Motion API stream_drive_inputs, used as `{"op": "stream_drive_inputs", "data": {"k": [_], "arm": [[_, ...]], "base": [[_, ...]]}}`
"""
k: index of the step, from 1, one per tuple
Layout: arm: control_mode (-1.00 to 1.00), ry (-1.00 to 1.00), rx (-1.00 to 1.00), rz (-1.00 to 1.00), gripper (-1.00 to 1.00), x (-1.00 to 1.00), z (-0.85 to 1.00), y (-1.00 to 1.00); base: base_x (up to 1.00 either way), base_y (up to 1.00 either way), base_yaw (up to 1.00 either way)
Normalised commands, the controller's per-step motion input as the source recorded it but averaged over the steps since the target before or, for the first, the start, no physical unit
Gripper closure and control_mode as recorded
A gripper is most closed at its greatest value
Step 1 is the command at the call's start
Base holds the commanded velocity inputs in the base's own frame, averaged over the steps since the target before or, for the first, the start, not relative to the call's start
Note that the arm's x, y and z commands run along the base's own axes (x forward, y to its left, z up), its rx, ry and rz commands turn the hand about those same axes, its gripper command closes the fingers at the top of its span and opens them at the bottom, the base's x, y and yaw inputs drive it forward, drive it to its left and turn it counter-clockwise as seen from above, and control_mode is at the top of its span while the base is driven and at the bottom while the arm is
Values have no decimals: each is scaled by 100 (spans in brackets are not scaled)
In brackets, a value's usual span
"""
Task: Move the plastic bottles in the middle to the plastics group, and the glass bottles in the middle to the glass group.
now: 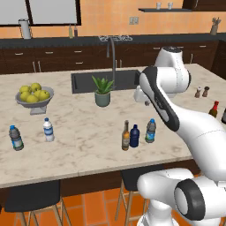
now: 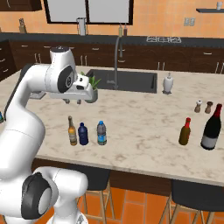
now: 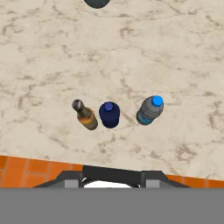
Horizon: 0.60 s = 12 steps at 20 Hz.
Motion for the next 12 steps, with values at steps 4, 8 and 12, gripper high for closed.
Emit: {"op": "stream_drive_inputs", "data": {"k": [4, 8, 12], "arm": [[-100, 0, 0, 0, -100, -1, -5, -3], [-100, 0, -5, 0, -100, 0, -44, -2], [-100, -5, 0, 0, -100, 25, -35, 0]], "base": [[0, 0, 0], [0, 0, 0], [0, 0, 0]]}}
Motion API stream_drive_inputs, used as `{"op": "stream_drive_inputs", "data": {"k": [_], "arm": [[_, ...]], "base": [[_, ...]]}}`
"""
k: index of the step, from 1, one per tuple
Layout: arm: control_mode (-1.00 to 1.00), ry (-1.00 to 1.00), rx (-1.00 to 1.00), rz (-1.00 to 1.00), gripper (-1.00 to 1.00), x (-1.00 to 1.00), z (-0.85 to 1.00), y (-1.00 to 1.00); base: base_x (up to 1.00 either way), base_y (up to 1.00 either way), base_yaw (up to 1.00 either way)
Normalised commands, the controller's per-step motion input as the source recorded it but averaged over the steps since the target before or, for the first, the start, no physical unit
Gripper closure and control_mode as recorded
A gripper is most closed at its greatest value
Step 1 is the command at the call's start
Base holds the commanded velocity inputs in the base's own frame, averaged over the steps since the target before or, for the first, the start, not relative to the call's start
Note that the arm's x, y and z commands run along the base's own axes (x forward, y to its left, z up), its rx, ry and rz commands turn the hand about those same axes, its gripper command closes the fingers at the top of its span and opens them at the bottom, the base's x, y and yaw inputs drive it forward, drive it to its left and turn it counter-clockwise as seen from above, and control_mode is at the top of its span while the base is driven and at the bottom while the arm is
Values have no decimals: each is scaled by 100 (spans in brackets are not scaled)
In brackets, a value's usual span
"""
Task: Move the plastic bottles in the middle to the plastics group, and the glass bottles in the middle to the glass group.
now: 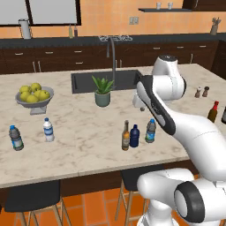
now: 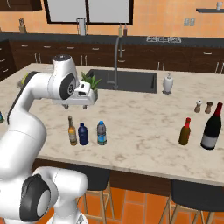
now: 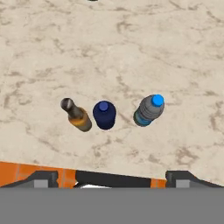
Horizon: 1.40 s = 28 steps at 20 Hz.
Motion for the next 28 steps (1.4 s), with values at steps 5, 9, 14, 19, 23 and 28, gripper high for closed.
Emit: {"op": "stream_drive_inputs", "data": {"k": [5, 9, 14, 19, 23, 28], "arm": [[-100, -5, 0, 0, -100, 39, -18, 31], [-100, -4, 0, -1, -100, 52, -8, 62], [-100, 0, 0, 0, -100, 0, -17, 7], [-100, -1, 0, 0, -100, 0, -24, 9], [-100, -7, 0, 0, -100, 0, -15, 4], [-100, -13, 0, 0, -100, 0, -26, 7]], "base": [[0, 0, 0], [0, 0, 0], [0, 0, 0], [0, 0, 0], [0, 0, 0], [0, 0, 0]]}}
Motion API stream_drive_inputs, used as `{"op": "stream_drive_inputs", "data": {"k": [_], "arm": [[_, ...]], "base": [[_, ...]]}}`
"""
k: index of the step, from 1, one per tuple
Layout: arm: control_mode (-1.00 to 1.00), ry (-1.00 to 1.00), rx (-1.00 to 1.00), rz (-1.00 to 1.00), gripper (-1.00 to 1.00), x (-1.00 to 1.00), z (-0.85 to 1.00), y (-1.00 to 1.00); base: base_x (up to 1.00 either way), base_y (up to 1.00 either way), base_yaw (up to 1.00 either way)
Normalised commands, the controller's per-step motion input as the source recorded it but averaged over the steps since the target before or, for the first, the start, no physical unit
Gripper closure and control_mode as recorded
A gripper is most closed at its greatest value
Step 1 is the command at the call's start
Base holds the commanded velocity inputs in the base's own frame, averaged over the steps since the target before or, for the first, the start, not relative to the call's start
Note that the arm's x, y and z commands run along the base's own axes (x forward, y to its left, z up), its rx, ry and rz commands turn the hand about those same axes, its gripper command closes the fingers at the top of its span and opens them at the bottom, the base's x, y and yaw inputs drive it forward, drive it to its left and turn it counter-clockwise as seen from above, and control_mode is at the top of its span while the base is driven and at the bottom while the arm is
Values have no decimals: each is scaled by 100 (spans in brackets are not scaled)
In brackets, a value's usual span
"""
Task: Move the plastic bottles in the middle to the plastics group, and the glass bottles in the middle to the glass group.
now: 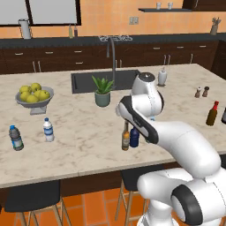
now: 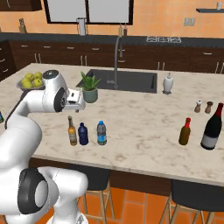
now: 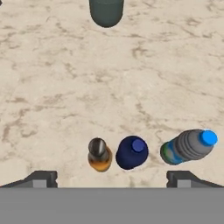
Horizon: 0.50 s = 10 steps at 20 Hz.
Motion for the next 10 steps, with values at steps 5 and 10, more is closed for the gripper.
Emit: {"op": "stream_drive_inputs", "data": {"k": [5, 10], "arm": [[-100, -6, 0, 0, -100, 2, -27, 13], [-100, -3, 0, 0, -100, 8, -29, 8]], "base": [[0, 0, 0], [0, 0, 0]]}}
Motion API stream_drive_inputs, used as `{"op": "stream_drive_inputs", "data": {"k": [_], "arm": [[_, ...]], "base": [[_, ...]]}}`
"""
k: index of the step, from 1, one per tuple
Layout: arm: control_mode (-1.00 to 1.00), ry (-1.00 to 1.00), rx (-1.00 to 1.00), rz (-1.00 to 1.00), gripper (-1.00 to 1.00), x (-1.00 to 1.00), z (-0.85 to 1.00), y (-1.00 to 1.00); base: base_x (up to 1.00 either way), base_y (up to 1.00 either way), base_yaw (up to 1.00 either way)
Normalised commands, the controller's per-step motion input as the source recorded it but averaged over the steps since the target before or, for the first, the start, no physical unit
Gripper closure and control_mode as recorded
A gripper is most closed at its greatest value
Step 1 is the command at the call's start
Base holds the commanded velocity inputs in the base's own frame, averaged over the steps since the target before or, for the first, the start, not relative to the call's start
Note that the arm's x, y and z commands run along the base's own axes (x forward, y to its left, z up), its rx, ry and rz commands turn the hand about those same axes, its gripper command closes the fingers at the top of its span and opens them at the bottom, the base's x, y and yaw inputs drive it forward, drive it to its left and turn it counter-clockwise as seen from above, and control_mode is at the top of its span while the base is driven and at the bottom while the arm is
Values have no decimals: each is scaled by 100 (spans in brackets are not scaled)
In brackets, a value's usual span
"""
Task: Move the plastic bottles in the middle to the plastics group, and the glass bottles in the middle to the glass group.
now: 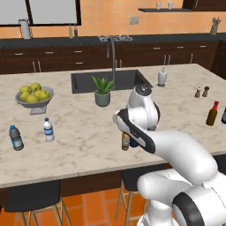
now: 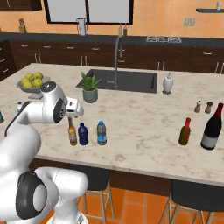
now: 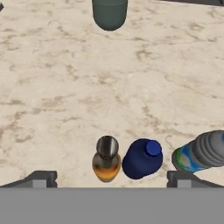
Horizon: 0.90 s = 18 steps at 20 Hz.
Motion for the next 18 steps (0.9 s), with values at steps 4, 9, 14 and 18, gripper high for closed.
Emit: {"op": "stream_drive_inputs", "data": {"k": [4, 9, 14, 18], "arm": [[-100, 0, 0, 0, -100, 11, -4, 0], [-100, 0, 0, 0, -100, 8, 0, 0], [-100, 0, 0, 0, -100, 0, -6, 0], [-100, 0, 0, 2, -100, 7, -18, 2]], "base": [[0, 0, 0], [0, 0, 0], [0, 0, 0], [0, 0, 0]]}}
